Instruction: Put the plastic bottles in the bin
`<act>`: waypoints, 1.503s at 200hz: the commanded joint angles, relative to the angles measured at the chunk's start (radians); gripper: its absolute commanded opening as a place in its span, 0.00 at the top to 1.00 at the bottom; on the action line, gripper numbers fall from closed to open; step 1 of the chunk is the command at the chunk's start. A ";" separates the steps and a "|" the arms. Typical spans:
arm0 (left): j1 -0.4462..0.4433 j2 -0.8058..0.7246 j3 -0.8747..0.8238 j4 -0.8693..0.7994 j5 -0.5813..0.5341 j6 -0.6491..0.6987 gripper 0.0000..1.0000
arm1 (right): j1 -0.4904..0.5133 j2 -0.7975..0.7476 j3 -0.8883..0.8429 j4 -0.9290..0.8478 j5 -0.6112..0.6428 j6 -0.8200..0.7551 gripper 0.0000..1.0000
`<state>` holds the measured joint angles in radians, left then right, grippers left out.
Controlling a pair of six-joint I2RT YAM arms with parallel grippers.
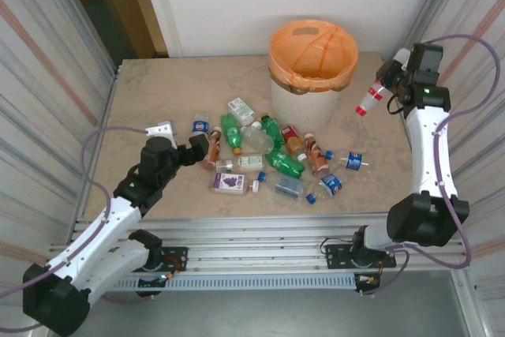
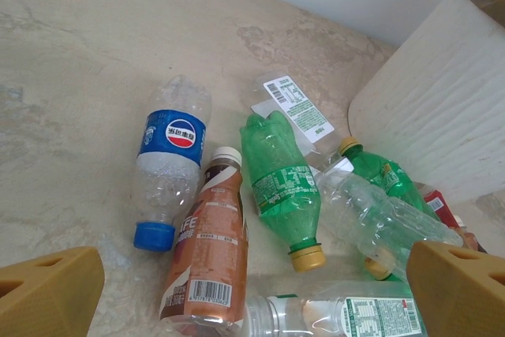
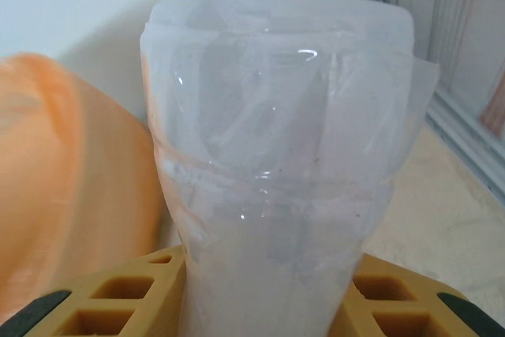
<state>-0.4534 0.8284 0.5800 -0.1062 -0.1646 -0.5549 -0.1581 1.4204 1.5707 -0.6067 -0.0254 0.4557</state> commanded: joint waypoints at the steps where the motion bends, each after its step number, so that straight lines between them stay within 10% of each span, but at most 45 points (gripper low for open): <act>1: 0.004 0.006 -0.012 0.025 0.006 0.000 0.01 | 0.051 -0.025 0.115 -0.018 -0.004 -0.047 0.61; 143: 0.005 0.021 0.016 0.006 0.045 -0.006 0.01 | 0.339 0.536 0.844 0.031 -0.044 -0.188 0.61; 300: 0.006 0.031 0.035 -0.038 0.048 0.008 0.01 | 0.459 0.717 0.794 -0.072 -0.088 -0.252 0.44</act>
<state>-0.4534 0.8612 0.5816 -0.1150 -0.1200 -0.5545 0.3038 2.1456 2.3943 -0.6678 -0.0917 0.2043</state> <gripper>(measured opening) 0.989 0.533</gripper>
